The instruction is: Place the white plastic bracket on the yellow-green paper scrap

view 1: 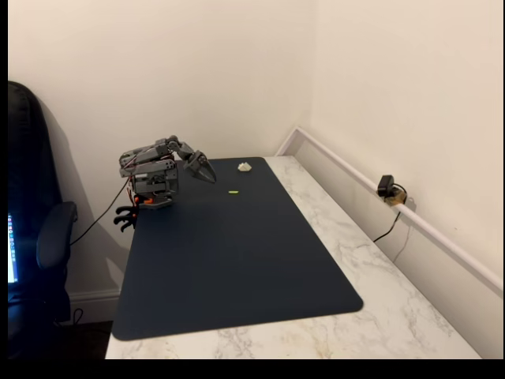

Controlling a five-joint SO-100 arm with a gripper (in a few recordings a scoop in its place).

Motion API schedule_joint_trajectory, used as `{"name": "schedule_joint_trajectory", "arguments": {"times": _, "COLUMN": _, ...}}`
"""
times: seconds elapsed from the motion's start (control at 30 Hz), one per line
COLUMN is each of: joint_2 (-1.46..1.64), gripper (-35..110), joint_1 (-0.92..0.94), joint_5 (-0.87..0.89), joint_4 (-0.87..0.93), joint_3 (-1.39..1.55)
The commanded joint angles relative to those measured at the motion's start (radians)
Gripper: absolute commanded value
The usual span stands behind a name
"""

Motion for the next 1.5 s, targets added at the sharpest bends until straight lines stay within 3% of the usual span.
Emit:
{"name": "schedule_joint_trajectory", "arguments": {"times": 0.0, "joint_2": 0.034, "gripper": 0, "joint_1": 0.038, "joint_5": 0.0, "joint_4": 0.032, "joint_3": -0.011}}
{"name": "schedule_joint_trajectory", "arguments": {"times": 0.43, "joint_2": 0.034, "gripper": 1, "joint_1": 0.064, "joint_5": -0.061, "joint_4": 0.267, "joint_3": -0.064}}
{"name": "schedule_joint_trajectory", "arguments": {"times": 1.47, "joint_2": 0.034, "gripper": 0, "joint_1": 0.066, "joint_5": -0.061, "joint_4": 0.267, "joint_3": -0.064}}
